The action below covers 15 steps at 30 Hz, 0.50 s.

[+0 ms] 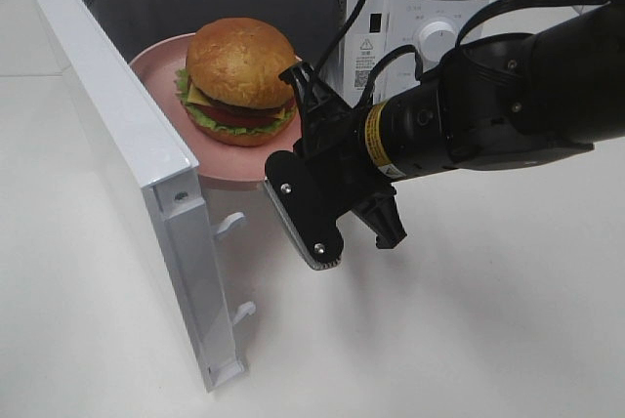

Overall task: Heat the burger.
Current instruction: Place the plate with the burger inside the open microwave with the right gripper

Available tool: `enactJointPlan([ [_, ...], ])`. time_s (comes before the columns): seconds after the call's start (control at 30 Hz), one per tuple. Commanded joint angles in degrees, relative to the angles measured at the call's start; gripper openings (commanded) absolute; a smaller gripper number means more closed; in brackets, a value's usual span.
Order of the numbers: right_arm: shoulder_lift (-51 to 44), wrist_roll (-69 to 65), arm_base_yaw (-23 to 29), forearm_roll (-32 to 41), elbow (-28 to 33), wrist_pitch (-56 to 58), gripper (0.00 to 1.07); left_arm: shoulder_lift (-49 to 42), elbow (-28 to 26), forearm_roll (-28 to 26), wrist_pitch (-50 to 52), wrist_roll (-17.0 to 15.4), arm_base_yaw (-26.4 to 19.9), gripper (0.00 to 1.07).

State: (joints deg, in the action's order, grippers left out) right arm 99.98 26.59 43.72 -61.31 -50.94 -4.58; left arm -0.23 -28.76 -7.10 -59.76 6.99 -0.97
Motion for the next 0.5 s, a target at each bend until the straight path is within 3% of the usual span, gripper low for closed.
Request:
enactJointPlan([
  [0.03, -0.63, 0.69, -1.26, -0.63, -1.32, -2.18, 0.02, -1.09, 0.11, -0.52, 0.57, -0.23, -0.17, 0.00],
  [0.5, -0.63, 0.63, -2.64, -0.40, -1.32, -3.72, 0.00, -1.09, 0.11, -0.52, 0.57, -0.23, -0.17, 0.00],
])
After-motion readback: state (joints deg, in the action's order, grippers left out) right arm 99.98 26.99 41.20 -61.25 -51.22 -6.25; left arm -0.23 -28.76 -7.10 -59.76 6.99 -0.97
